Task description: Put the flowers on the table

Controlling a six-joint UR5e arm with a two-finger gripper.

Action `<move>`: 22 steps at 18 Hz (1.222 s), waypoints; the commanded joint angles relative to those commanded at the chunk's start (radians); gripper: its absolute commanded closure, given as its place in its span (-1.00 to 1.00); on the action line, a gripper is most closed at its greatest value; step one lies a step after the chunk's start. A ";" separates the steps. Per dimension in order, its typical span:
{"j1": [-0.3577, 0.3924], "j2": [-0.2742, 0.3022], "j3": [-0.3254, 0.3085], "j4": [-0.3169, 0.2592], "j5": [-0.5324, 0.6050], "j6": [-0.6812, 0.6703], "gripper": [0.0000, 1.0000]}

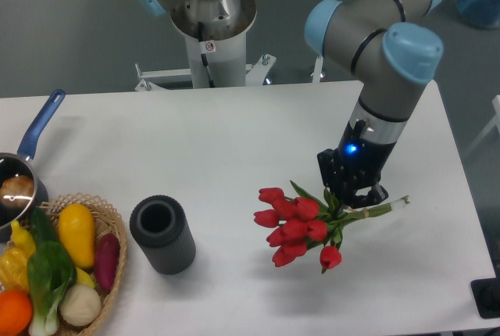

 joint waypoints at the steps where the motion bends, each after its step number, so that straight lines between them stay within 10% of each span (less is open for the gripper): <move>1: -0.003 0.000 -0.002 0.002 0.017 0.000 1.00; 10: -0.084 -0.015 -0.057 0.000 0.120 -0.057 0.61; 15: -0.086 -0.020 -0.060 -0.005 0.114 -0.055 -0.03; 17: -0.084 -0.020 -0.063 -0.002 0.114 -0.054 -0.94; 22: -0.075 -0.034 -0.072 0.078 0.123 -0.043 -1.00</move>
